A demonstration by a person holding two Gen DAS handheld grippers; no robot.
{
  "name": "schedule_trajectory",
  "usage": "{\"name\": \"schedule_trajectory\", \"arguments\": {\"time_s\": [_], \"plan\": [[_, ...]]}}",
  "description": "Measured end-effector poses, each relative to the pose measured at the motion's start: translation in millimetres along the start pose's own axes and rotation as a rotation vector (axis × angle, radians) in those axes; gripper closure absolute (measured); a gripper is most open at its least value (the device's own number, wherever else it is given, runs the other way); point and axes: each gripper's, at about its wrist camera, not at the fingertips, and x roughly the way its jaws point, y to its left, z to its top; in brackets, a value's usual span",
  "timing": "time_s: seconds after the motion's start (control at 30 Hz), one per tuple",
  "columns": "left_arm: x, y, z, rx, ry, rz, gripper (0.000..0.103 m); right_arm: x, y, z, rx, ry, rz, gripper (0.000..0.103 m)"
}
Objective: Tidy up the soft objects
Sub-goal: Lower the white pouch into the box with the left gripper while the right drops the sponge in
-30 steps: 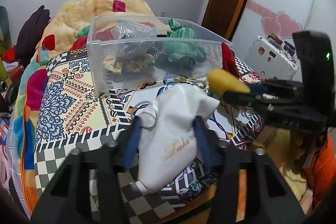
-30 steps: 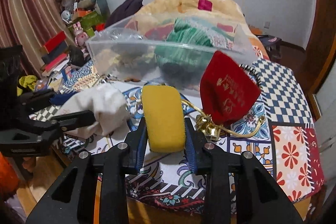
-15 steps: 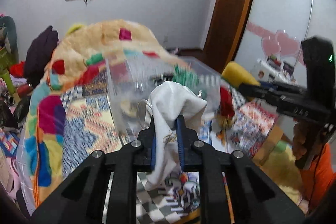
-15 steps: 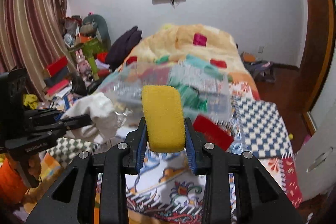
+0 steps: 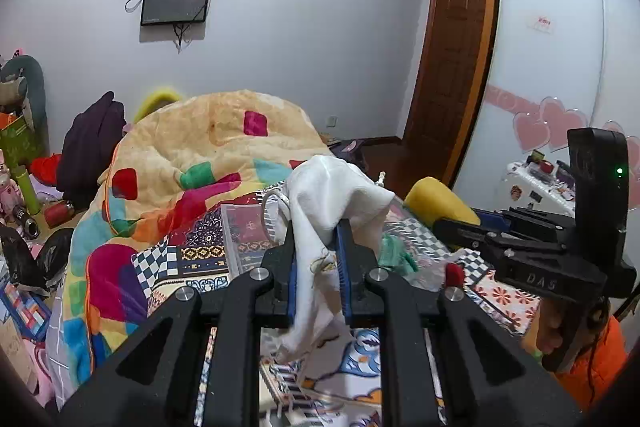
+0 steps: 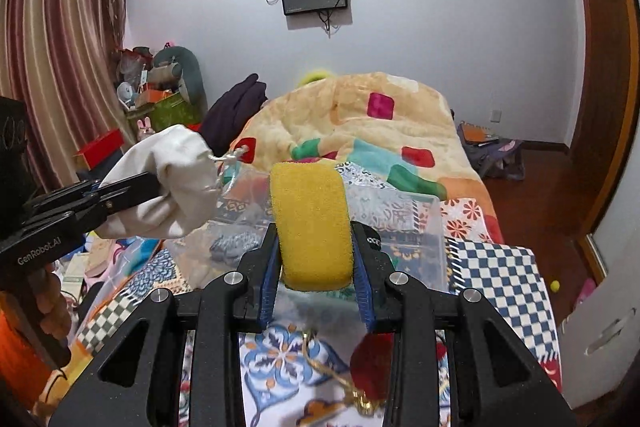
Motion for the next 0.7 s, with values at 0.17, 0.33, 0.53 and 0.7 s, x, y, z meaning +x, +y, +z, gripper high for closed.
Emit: {"name": "schedule_trajectory", "arguments": {"time_s": [0.17,0.33,0.53,0.7], "plan": [[33.2,4.1,-8.3,-0.001,0.071,0.007,0.087,30.5,4.9,-2.3,-0.015,0.067,0.009,0.073],[61.7,4.5,-22.0,0.007,0.141,0.018,0.087,54.0,7.7,-9.7,-0.031,0.133,0.01,0.073],[71.8,3.8,-25.5,0.015,0.161,0.02,0.087,57.3,8.3,-14.8,-0.053,0.178,0.01,0.072],[75.2,3.5,-24.8,0.022,0.172,0.028,0.086,38.4,0.8,-11.3,-0.045,0.16,0.022,0.054]]}}
